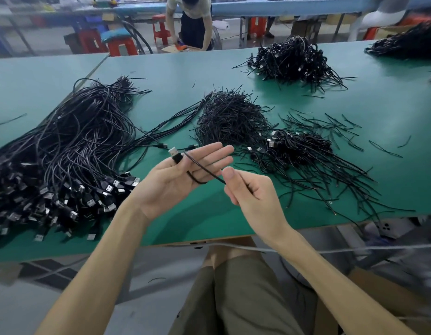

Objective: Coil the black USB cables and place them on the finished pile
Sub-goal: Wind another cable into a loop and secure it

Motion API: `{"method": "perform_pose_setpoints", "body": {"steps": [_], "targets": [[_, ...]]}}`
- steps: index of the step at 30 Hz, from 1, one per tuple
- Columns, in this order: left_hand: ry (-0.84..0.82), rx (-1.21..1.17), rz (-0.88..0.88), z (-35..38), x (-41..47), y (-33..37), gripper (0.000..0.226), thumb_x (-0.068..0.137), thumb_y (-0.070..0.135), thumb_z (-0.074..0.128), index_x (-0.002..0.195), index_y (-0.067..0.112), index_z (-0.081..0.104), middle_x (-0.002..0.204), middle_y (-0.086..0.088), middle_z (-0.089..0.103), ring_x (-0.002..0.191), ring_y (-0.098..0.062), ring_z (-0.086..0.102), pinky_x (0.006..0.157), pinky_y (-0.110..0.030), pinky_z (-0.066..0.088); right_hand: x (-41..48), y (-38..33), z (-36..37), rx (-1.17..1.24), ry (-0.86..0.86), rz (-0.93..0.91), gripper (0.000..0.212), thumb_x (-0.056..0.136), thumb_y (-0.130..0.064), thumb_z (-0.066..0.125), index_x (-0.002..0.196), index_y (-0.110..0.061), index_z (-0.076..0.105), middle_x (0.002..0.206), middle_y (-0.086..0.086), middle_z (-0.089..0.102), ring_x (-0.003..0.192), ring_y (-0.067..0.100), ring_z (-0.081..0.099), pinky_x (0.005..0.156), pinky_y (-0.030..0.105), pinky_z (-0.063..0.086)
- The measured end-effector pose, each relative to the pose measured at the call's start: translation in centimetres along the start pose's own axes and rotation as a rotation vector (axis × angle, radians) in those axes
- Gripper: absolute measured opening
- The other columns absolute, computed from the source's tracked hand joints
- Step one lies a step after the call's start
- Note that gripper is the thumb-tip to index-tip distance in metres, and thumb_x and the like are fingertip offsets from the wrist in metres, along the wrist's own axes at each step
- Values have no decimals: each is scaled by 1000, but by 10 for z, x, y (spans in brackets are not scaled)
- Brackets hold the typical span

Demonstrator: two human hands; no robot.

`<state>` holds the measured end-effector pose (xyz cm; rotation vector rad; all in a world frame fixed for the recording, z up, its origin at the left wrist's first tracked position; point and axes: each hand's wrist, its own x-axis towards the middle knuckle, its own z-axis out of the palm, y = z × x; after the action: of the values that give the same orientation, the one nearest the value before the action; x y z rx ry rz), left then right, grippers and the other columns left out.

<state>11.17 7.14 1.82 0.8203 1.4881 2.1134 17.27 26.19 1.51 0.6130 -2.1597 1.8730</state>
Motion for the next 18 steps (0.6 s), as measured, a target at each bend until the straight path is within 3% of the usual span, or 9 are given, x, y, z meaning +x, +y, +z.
{"method": "perform_pose_setpoints", "body": {"steps": [4,8,9,11,12,14,16,18], "targets": [[-66,-203,16,-2,-4,-3,70,104,38,40,155,-7,23,163,-23,28,151,-38,29,120,-43,31,-5,-7,4,-78,-106,-37,53,106,-35,49,60,-13,36,54,0,31,52,10,26,51,25,24],[-71,-274,2,5,1,-6,66,107,38,22,154,-7,27,162,-22,31,149,-36,33,119,-42,34,-10,-1,11,-286,-220,-84,51,104,-33,53,61,-17,31,53,-3,26,51,12,25,53,21,23],[-27,-310,-7,10,3,-5,61,108,37,22,149,-6,38,154,-20,45,142,-32,46,114,-39,40,-10,3,12,-327,-244,-75,52,105,-32,54,61,-17,30,53,-5,26,50,15,26,53,22,24],[73,-456,-3,15,6,2,46,111,34,25,123,4,59,111,-2,69,94,-14,69,91,-28,52,-9,13,13,-346,-245,-20,53,105,-35,54,62,-15,29,53,-6,25,50,14,24,51,25,23],[100,-564,1,14,6,5,40,112,32,26,108,11,60,89,7,64,69,-6,61,78,-23,51,-7,18,11,-345,-225,12,54,104,-37,54,62,-15,29,53,-5,25,51,12,23,50,27,23],[147,-695,5,9,4,11,38,113,32,27,90,19,55,66,11,46,47,-5,36,56,-21,38,0,27,1,-378,-173,50,56,103,-44,54,62,-16,28,54,-5,24,51,10,22,50,28,23],[223,-553,-15,4,0,13,40,112,36,32,82,21,54,57,11,35,44,-6,23,47,-22,29,9,36,-16,-437,-132,86,58,100,-49,56,60,-14,31,54,-5,26,51,9,23,51,29,25],[246,-118,-76,3,-7,9,41,109,39,38,77,22,57,53,10,38,44,-7,28,44,-19,27,19,41,-34,-509,-103,126,60,97,-52,60,60,-8,41,53,-1,33,52,12,28,54,34,29]]}}
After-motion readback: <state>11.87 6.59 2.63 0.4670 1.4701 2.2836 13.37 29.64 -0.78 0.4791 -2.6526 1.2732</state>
